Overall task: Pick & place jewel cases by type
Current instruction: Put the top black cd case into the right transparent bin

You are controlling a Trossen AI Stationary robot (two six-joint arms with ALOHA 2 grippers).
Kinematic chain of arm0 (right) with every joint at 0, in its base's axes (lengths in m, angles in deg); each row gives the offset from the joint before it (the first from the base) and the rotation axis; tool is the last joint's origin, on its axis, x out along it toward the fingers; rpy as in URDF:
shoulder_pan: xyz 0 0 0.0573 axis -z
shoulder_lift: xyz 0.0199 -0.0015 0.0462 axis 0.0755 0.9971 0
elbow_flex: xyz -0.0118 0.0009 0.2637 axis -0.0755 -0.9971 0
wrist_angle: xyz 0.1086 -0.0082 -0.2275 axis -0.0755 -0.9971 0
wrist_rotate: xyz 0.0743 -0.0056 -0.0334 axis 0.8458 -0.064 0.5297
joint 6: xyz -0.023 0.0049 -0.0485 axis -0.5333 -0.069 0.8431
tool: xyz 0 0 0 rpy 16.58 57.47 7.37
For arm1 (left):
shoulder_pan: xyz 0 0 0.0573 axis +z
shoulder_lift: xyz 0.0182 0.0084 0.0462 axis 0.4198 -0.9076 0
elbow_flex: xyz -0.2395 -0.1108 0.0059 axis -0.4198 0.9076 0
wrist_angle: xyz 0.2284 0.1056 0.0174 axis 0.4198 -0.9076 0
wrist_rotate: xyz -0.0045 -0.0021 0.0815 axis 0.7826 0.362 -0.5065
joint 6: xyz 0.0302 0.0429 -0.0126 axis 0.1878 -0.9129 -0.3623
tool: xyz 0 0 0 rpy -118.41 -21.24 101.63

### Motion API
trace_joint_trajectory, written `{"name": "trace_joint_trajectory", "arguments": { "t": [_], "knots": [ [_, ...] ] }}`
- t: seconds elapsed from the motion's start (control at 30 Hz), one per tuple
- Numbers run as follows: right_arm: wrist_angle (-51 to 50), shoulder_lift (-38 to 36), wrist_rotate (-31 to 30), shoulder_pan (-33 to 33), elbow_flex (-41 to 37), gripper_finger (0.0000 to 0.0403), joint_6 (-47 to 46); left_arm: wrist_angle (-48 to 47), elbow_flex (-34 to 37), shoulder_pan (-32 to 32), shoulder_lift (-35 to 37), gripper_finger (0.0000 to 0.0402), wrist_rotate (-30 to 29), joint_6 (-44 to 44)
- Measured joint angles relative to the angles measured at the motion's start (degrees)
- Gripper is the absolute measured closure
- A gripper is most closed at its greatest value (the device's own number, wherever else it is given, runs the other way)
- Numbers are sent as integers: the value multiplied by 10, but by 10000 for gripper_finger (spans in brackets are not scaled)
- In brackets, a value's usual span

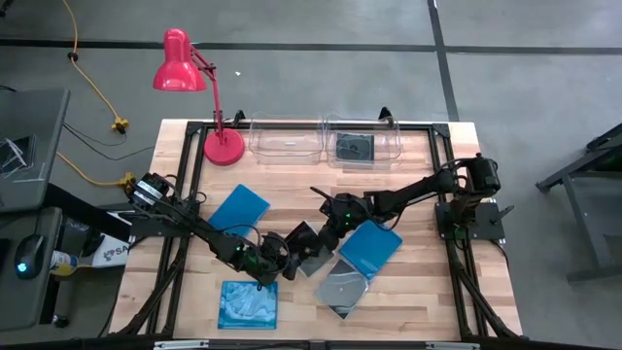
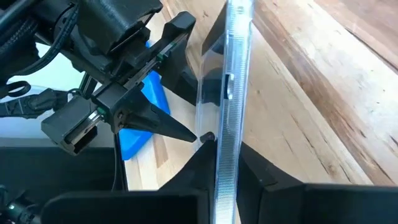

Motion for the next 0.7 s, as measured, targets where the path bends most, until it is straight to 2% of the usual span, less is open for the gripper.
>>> {"name": "trace_joint_trajectory", "arguments": {
  "t": [0.4, 0.5, 0.7],
  "knots": [
    [-6, -16, 14, 0, 0, 384, 19, 6, 5, 0, 21, 220, -2, -77],
    [-16, -35, -3, 1, 0, 388, 30, -24, 14, 2, 46, 220, -37, -78],
    [-73, -90, -7, 0, -1, 387, 60, -127, 17, 2, 100, 220, -57, -77]
  ]
}}
